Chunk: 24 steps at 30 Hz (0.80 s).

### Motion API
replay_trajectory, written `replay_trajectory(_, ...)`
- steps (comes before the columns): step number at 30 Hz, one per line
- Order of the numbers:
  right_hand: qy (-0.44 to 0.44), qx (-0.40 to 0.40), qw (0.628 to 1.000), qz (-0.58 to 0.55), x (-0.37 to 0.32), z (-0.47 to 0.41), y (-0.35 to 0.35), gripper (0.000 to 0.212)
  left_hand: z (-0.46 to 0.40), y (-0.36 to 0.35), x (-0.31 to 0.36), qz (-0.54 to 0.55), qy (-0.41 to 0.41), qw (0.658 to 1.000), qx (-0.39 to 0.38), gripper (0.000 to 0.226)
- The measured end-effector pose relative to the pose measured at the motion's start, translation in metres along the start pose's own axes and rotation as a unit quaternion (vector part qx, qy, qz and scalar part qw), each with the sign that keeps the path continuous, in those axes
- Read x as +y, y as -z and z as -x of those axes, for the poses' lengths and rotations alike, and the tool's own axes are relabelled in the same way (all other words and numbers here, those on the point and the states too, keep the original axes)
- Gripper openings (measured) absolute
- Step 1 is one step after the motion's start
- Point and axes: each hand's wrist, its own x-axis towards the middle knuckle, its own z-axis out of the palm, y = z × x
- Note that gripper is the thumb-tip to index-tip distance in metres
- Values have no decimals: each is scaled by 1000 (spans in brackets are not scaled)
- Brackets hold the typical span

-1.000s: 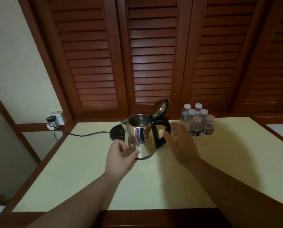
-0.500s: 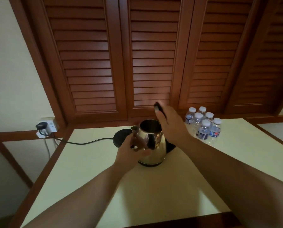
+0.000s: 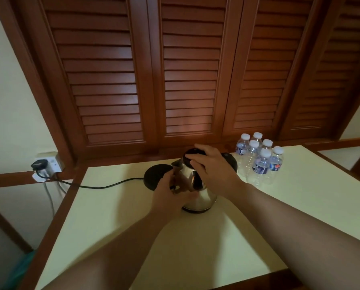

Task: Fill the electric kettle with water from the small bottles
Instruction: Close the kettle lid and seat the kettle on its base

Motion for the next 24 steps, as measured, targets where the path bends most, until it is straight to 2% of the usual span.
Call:
replay_trajectory(5,13,11,1000,11,0,2,-5,32,-3,2,-4,5,-29,1000,-5,105)
replay_trajectory(8,3,-3,1000,10,1,0,1,38,-5,3,-2,6,-44,999,-11,91)
replay_trajectory(10,-20,-6,1000,16,6,3,4,55,-6,6,-1,-1,-49,999,-20,81)
replay_trajectory(12,-71,34,997,-7,16,10,7,77,-9,9,-1,-1,-50,998,-31,86)
replay_trajectory(14,-135,74,987,-52,31,20,6,96,-13,11,-1,-12,-50,998,-41,92)
replay_trajectory(15,-165,81,980,-77,39,24,4,105,-14,12,0,-17,-51,997,-49,89)
replay_trajectory(18,-221,74,954,-186,60,35,-2,122,-17,10,4,-5,-47,996,-81,85)
replay_trajectory(19,-220,73,947,-222,66,37,-5,118,-17,9,5,3,-44,995,-89,91)
replay_trajectory(21,-194,75,942,-265,71,36,-8,96,-19,5,5,20,-39,995,-90,102)
replay_trajectory(24,-166,90,936,-296,76,28,-13,84,-19,2,9,26,-52,995,-75,88)
